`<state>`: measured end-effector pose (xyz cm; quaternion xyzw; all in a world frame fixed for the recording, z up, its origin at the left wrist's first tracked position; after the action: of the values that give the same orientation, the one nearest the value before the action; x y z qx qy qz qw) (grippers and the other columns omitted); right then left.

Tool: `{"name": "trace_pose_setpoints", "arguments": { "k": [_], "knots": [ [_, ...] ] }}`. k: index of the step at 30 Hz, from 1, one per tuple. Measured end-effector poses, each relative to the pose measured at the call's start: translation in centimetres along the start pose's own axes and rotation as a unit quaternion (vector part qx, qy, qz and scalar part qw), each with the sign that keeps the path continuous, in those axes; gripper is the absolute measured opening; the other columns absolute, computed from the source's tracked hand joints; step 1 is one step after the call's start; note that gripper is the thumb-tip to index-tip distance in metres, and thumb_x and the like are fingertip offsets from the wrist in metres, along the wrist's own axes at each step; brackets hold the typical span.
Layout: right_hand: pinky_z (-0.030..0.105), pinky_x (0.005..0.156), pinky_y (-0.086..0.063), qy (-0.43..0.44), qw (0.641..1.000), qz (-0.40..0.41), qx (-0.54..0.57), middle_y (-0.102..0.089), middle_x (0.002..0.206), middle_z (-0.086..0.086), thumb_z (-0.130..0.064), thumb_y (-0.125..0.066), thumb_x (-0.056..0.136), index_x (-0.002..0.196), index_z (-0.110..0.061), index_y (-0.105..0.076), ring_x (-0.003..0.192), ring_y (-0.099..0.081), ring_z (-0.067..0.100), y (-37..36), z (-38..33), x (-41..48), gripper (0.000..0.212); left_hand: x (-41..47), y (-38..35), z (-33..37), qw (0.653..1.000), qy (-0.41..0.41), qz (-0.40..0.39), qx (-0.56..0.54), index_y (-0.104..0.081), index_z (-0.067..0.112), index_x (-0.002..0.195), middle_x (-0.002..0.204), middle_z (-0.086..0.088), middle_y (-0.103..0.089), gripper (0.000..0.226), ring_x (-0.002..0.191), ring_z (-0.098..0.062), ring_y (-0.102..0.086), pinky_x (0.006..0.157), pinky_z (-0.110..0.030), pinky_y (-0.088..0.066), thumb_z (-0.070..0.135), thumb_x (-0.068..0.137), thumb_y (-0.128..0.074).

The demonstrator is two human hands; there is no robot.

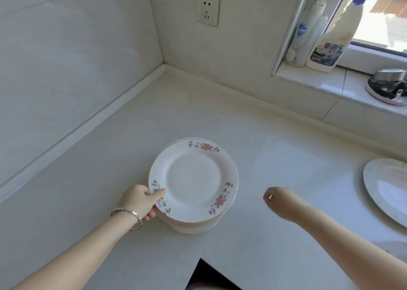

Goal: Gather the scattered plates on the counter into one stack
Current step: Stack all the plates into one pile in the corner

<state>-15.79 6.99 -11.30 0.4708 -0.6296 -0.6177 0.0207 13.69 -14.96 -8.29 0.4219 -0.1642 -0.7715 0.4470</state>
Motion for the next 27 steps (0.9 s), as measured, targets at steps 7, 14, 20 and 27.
{"name": "trace_pose_setpoints", "arguments": {
  "k": [7,14,20,27],
  "knots": [
    [0.027,0.076,-0.049,0.008,1.0,-0.007,-0.007,-0.065,0.115,0.003,-0.023,-0.04,0.093,0.111,-0.019,-0.061,0.089,-0.061,0.02,-0.3,-0.2,-0.2,0.028,0.0,0.6,1.5,0.974,-0.064,0.034,0.213,-0.036,0.014,0.056,0.052,-0.005,-0.056,0.049,0.048,-0.024,-0.055,0.046,-0.024,-0.033,0.05,0.088,-0.049],
    [0.027,0.074,-0.05,0.005,1.0,-0.012,-0.003,-0.065,0.114,0.003,-0.022,-0.041,0.093,0.11,-0.019,-0.062,0.08,-0.058,0.018,-1.2,-0.2,-0.2,0.027,-0.2,0.2,0.3,0.991,-0.062,0.11,0.044,-0.043,0.01,0.093,0.101,-0.01,-0.057,0.034,0.093,-0.03,-0.055,0.073,-0.032,-0.04,0.04,0.085,-0.06],
    [0.024,0.071,-0.046,0.006,1.0,-0.024,-0.011,-0.064,0.117,0.005,-0.021,-0.04,0.094,0.114,-0.017,-0.061,0.09,-0.062,0.021,-2.0,-0.5,-0.3,0.029,1.7,-1.5,0.5,0.987,-0.056,0.043,-0.144,-0.012,0.016,0.151,0.156,-0.003,-0.024,0.081,0.143,-0.021,-0.029,0.117,-0.038,-0.024,0.025,0.087,-0.062],
    [0.026,0.076,-0.047,0.001,1.0,-0.026,-0.008,-0.063,0.117,0.005,-0.021,-0.04,0.094,0.114,-0.017,-0.061,0.098,-0.063,0.021,-2.5,-0.1,-0.5,0.029,2.0,-1.7,0.9,0.98,-0.064,0.045,-0.18,-0.039,0.012,0.134,0.109,-0.003,-0.056,0.045,0.096,-0.022,-0.055,0.084,-0.028,-0.04,0.011,0.091,-0.052]
  ]
}}
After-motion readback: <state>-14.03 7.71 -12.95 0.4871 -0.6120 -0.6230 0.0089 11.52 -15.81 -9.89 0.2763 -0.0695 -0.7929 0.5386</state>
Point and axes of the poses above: each hand's wrist, its own x-axis towards the middle knuckle, its own y-axis out of the back of the hand, z = x × y, the point moved 8 cm from there along x, towards the middle knuckle
